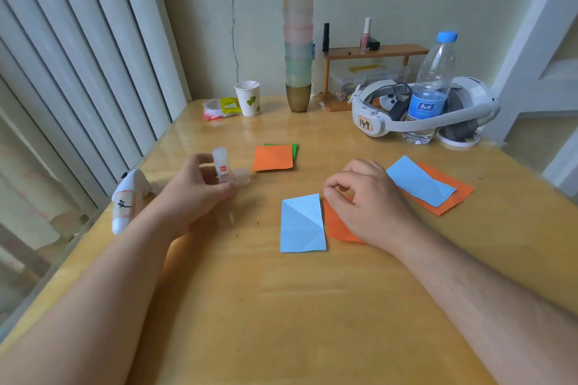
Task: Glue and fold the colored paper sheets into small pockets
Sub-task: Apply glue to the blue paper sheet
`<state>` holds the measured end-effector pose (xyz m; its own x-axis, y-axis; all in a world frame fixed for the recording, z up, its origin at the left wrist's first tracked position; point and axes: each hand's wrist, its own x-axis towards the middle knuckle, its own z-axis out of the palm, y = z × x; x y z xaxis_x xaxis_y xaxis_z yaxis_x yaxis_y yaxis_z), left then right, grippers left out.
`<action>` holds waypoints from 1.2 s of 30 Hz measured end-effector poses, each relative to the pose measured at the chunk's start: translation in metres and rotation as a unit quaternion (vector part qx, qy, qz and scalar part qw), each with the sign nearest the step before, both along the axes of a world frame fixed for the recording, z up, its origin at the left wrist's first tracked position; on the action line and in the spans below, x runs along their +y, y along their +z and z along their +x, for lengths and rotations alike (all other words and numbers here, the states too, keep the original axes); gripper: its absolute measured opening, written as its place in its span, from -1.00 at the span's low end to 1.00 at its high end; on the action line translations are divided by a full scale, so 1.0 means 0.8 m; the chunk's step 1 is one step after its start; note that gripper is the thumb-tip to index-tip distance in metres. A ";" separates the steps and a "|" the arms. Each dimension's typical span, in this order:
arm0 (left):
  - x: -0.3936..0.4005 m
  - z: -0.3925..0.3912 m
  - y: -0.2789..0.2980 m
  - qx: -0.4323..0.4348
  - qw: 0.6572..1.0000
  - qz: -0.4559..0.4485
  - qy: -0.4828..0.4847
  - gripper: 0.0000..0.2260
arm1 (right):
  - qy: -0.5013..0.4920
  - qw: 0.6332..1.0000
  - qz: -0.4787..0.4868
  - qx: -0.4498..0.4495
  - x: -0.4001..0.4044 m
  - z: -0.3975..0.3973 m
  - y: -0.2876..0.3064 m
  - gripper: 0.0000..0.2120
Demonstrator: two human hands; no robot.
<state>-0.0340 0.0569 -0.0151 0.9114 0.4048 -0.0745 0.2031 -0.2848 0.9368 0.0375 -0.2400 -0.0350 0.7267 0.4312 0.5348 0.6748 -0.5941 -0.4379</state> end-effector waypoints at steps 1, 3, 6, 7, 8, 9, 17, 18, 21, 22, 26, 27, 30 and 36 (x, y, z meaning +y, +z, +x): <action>-0.001 0.002 -0.002 0.005 0.999 0.044 0.009 -0.42 | 0.000 1.000 0.002 -0.001 0.000 0.000 0.000 -0.91; -0.003 0.004 -0.003 0.004 0.991 0.133 0.021 -0.65 | 0.000 1.000 0.001 0.000 -0.001 0.001 0.001 -0.91; -0.007 0.001 0.001 -0.031 0.987 0.147 0.048 -0.80 | 0.001 1.000 -0.001 0.003 0.000 0.000 0.003 -0.92; -0.005 0.001 0.003 -0.059 0.989 0.118 0.062 -0.78 | 0.003 1.000 0.001 0.000 0.001 0.000 0.004 -0.93; -0.006 0.001 0.008 -0.089 0.991 0.080 0.068 -0.74 | 0.005 1.000 0.007 -0.007 0.002 0.000 0.004 -0.95; -0.010 -0.001 0.014 -0.112 0.991 0.034 0.058 -0.70 | 0.010 1.000 0.016 -0.013 0.003 0.000 0.005 -0.93; -0.112 -0.014 0.022 -0.089 0.934 -0.253 -0.236 -0.76 | 0.132 0.989 0.023 -0.069 0.020 -0.014 0.012 -0.10; -0.121 -0.016 0.019 -0.090 0.926 -0.250 -0.266 -0.74 | 0.149 0.984 0.041 -0.091 0.022 -0.014 0.011 -0.13; -0.131 -0.017 0.010 -0.087 0.926 -0.199 -0.308 -0.67 | 0.173 0.976 0.068 -0.110 0.018 -0.010 0.010 -0.31; -0.131 -0.017 0.009 -0.085 0.932 -0.161 -0.313 -0.66 | 0.174 0.977 0.065 -0.107 0.015 -0.008 0.011 -0.36; -0.121 -0.017 0.008 -0.090 0.959 0.049 -0.266 -0.64 | 0.130 0.981 0.102 -0.097 0.007 0.000 0.018 -0.47; -0.114 -0.013 0.004 -0.095 0.959 0.146 -0.225 -0.70 | 0.099 0.981 0.139 -0.092 0.004 0.003 0.023 -0.56; -0.096 0.000 -0.012 -0.053 0.918 0.370 -0.135 -0.71 | 0.024 0.966 0.258 -0.014 -0.015 0.015 0.034 -0.77; -0.108 0.013 -0.015 0.049 0.883 0.436 -0.169 -0.53 | 0.035 0.962 0.218 0.161 -0.027 0.021 0.020 -0.82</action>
<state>-0.0233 -0.0299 -0.0274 0.9974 0.0541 0.0469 0.0366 -0.9485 0.3146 0.0542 -0.2619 -0.0189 0.8626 0.2699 0.4279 0.4938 -0.2648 -0.8283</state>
